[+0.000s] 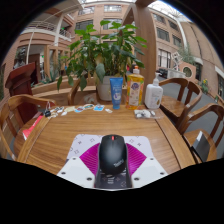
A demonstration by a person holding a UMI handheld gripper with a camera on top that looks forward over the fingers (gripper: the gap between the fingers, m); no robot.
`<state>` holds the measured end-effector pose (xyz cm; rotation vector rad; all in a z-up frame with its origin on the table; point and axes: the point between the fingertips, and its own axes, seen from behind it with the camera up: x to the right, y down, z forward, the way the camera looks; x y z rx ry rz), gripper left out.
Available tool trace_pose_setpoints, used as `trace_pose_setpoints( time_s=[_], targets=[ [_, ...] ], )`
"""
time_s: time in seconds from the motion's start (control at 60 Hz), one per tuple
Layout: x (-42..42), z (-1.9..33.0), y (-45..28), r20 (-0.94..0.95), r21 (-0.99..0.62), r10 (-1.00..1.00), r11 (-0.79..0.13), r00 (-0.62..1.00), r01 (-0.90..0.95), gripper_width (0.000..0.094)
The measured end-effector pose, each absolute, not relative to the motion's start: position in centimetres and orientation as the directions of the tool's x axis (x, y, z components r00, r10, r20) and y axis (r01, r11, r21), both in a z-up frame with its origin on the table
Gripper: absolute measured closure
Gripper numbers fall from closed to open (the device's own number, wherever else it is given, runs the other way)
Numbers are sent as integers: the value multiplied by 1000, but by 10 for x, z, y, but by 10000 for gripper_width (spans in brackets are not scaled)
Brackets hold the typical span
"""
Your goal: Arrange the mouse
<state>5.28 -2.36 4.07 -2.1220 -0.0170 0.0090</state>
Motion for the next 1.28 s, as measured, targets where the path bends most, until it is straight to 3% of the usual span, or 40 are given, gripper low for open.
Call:
trace_pose_setpoints(
  time_s=[0.15,0.25,0.383,0.433,0.8,1.283],
  targets=[
    [48,-13,-27,-42,-782,30,-623,999,-14,510],
    [47,-9,-27,-23,-795,46,-607,999,10,450],
    [46,14,-43,-45,-798,36,-603,998,-14,66],
    [48,27,-55,-40,-805,20,-594,999,-20,100],
    [46,137,-165,21,-872,12,-489,1000,24,79],
    [48,173,-241,64,-883,24,-465,998,67,80]
  ],
)
